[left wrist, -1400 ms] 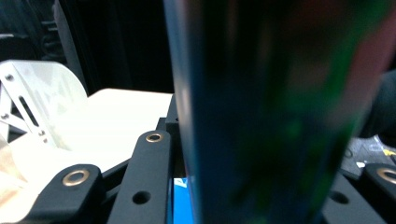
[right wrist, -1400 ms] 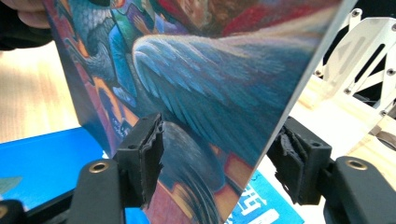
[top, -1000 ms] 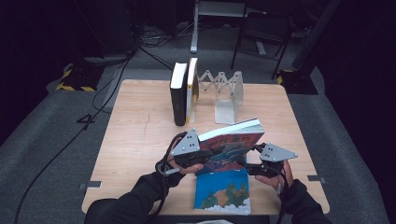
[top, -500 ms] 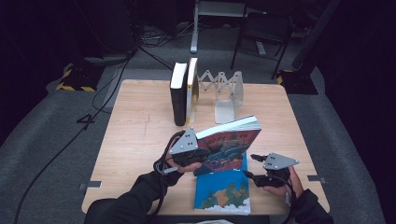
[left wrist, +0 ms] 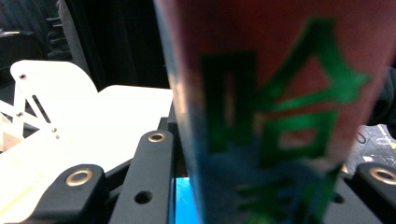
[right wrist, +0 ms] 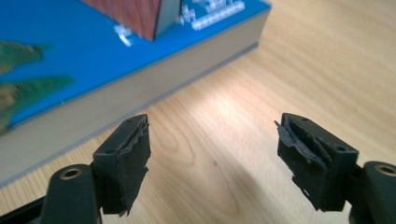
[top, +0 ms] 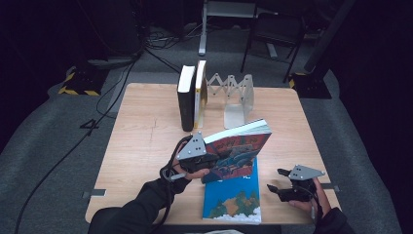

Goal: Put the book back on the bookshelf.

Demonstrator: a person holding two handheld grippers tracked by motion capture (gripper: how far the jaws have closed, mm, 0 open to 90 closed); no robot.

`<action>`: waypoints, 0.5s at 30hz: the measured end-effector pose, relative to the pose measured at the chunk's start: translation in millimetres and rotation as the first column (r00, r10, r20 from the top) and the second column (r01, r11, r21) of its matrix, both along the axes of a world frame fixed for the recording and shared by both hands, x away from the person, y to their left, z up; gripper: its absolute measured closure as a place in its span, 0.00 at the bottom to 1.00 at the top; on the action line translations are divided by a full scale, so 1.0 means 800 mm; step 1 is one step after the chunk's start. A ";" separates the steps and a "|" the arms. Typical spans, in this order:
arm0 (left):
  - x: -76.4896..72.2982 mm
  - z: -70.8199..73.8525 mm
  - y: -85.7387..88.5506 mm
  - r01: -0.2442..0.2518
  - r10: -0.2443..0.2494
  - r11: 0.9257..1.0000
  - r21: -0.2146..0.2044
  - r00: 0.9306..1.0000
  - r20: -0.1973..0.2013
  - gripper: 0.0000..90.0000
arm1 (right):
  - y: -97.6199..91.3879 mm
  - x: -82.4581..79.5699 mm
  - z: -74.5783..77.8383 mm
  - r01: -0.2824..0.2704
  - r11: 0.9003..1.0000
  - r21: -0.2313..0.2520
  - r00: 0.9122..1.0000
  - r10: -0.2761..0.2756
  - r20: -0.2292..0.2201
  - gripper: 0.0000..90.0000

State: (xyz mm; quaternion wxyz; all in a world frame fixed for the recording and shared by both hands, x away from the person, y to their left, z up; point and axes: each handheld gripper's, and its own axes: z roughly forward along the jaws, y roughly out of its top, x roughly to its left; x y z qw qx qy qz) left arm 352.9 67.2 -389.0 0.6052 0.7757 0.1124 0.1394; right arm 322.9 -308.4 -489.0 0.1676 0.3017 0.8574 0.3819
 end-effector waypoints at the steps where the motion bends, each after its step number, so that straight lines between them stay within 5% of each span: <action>1: 0.001 0.001 0.000 -0.003 0.003 1.000 0.003 1.000 -0.004 0.80 | -0.001 0.000 -0.002 0.003 1.000 -0.009 1.000 -0.003 0.000 0.28; 6: 0.007 0.002 0.000 -0.013 0.013 1.000 0.003 1.000 -0.023 0.80 | -0.008 0.002 -0.013 0.033 0.999 -0.037 0.999 -0.034 -0.031 0.28; 15: 0.021 0.012 -0.006 -0.061 0.061 0.998 0.013 0.997 -0.044 0.81 | -0.018 0.009 -0.019 0.061 0.998 0.012 0.997 -0.060 -0.054 0.26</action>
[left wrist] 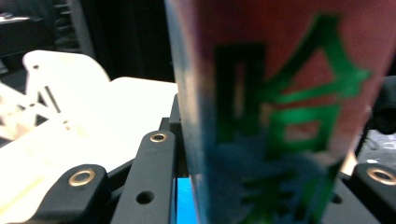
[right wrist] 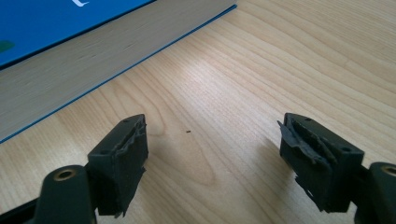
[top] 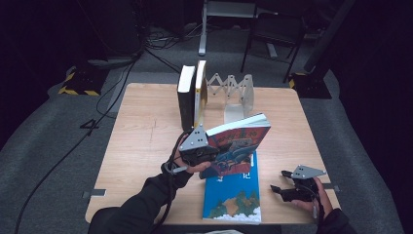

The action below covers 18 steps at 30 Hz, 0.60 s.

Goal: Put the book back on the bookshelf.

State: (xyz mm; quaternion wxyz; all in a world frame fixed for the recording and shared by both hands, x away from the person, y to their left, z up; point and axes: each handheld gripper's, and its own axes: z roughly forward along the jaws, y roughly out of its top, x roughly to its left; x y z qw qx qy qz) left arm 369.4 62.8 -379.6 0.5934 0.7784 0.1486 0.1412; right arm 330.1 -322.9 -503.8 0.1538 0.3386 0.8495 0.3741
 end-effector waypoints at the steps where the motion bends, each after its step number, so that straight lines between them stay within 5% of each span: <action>1: 0.003 0.003 0.000 -0.010 0.010 1.000 -0.003 1.000 0.001 0.81 | 0.000 0.001 0.000 0.000 1.000 0.002 1.000 0.000 0.002 0.26; 8: 0.022 0.014 0.008 -0.113 0.113 0.994 0.002 0.993 0.039 0.82 | 0.000 0.003 -0.001 0.006 1.000 0.008 1.000 -0.006 0.002 0.26; 18: 0.049 0.010 0.039 -0.256 0.256 0.967 0.001 0.964 0.079 0.82 | -0.001 0.003 -0.001 0.005 1.000 0.006 1.000 -0.005 0.004 0.26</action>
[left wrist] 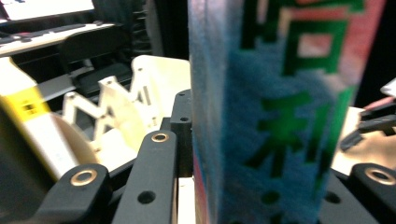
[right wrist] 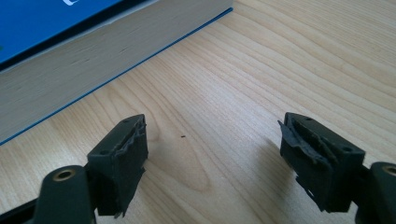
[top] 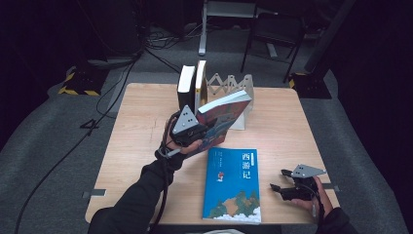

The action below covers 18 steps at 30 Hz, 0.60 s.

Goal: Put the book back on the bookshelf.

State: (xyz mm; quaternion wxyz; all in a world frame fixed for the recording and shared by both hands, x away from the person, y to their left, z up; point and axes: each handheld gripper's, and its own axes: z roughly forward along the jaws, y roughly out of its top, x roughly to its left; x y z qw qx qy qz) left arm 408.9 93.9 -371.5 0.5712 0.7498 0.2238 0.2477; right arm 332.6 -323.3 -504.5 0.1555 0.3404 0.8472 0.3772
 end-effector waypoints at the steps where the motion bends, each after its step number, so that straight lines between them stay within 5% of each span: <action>1: 0.003 -0.002 0.003 -0.017 0.017 1.000 0.002 1.000 0.012 0.82 | 0.000 0.000 0.000 0.000 1.000 0.000 1.000 0.000 0.000 0.26; 10: 0.019 -0.027 0.027 -0.079 0.078 0.997 -0.024 0.997 -0.023 0.82 | 0.000 0.000 0.000 -0.002 1.000 0.000 1.000 0.002 0.000 0.26; 18: 0.012 -0.041 0.050 -0.100 0.097 0.994 -0.044 0.994 -0.058 0.81 | 0.000 0.000 0.000 -0.003 1.000 0.000 1.000 0.003 0.000 0.26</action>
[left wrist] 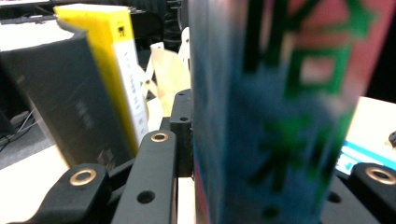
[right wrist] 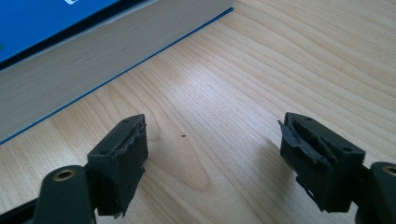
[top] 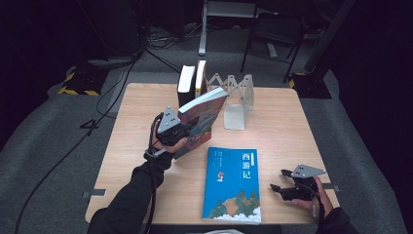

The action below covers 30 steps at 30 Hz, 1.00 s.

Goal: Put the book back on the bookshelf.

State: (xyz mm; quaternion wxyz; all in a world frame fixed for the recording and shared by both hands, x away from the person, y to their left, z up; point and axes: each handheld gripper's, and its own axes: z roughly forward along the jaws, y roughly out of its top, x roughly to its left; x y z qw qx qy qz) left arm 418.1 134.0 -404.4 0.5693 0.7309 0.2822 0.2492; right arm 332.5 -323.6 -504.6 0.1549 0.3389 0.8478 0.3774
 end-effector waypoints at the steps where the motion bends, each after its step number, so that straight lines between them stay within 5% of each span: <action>1: -0.002 -0.002 0.005 -0.004 0.004 1.000 0.006 1.000 -0.003 0.81 | 0.000 0.000 0.000 0.000 1.000 0.000 1.000 0.000 0.000 0.26; 18: -0.003 -0.019 0.036 0.005 -0.008 0.999 -0.050 0.998 -0.059 0.79 | 0.000 0.000 0.000 0.000 1.000 0.000 1.000 0.000 0.000 0.26; 30: -0.008 -0.057 0.039 0.011 -0.013 1.000 -0.015 0.990 -0.143 0.78 | 0.000 0.000 0.000 0.000 1.000 0.000 1.000 0.000 0.000 0.26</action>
